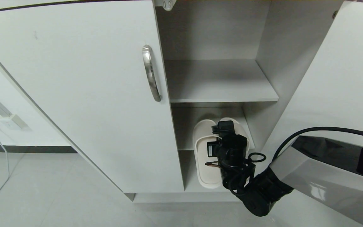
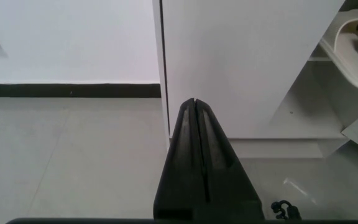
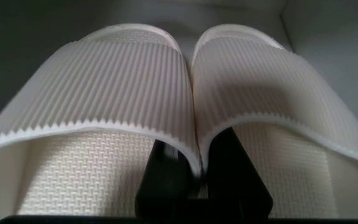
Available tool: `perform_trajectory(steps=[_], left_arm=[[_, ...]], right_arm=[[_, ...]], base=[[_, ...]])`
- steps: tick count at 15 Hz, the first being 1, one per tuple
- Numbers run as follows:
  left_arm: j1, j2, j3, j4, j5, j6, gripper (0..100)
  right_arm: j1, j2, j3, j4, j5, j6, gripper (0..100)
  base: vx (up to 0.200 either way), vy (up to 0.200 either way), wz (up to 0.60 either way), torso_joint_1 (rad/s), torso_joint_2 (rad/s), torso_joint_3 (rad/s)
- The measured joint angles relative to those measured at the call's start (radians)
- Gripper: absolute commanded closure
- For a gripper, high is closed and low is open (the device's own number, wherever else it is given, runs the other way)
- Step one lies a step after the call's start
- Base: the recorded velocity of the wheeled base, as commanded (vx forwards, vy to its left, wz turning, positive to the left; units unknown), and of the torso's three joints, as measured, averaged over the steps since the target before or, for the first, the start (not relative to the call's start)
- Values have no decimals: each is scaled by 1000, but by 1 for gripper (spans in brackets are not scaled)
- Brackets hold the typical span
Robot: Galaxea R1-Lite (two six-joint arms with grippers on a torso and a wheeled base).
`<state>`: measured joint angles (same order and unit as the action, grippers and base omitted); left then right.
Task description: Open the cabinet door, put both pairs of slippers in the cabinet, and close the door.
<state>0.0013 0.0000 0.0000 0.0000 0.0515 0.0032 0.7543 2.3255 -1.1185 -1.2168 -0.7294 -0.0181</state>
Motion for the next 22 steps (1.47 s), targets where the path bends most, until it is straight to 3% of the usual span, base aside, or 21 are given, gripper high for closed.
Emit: perform_trajectory(steps=[7, 22], left_arm=[[0, 0, 0, 0, 0, 3, 100], [0, 0, 0, 0, 0, 5, 100]], right_arm=[[-32, 79, -116, 46, 50, 14, 100], [-117, 172, -533, 348, 94, 8, 100]], base=[[0, 0, 0, 0, 0, 0], [0, 0, 0, 0, 0, 0]])
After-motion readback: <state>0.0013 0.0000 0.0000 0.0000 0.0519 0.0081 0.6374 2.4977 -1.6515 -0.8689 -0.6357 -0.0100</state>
